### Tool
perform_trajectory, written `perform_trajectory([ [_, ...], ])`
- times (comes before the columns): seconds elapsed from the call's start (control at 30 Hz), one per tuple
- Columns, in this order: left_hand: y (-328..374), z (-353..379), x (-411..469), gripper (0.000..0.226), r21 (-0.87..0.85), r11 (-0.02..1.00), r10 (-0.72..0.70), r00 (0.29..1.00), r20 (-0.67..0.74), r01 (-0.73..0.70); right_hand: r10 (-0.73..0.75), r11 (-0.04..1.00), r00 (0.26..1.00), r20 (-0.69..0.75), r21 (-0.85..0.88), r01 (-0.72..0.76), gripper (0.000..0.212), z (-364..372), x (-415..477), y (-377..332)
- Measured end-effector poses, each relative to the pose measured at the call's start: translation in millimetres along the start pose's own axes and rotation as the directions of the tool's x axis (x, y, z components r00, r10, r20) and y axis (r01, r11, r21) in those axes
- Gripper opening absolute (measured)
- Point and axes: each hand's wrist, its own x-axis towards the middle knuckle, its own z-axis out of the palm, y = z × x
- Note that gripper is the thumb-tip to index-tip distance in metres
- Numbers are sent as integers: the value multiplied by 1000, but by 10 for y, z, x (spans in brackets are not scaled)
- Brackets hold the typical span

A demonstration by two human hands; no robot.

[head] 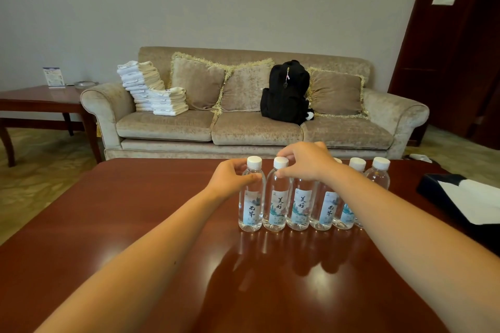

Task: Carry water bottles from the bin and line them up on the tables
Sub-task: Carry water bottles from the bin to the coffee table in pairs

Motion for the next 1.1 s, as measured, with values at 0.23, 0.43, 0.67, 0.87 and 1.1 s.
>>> perform_trajectory([
  [0.23, 4, -42, -285, 83, 126, 992, 39, 998, -57, -32, -142, 990, 921, -362, -29, 141, 56, 261, -468, -27],
  [0.43, -248, 41, -971, 83, 336, 932, 175, 981, -89, -136, -64, 985, 914, -400, 120, 122, 55, 773, -1128, -101],
  [0.67, -830, 210, -1511, 90, 683, 725, 45, 996, 77, -86, 80, 988, 992, -94, 141, -66, 63, 1347, -1680, -144],
  [0.87, -953, 299, -1633, 94, 790, 612, -88, 990, 107, -31, 127, 990, 984, 122, 52, -134, 63, 1539, -1718, -144],
  [1.1, -966, 305, -1629, 72, 786, 618, -69, 993, 98, -35, 145, 988, 979, 140, 30, -150, 62, 1541, -1702, -163],
])
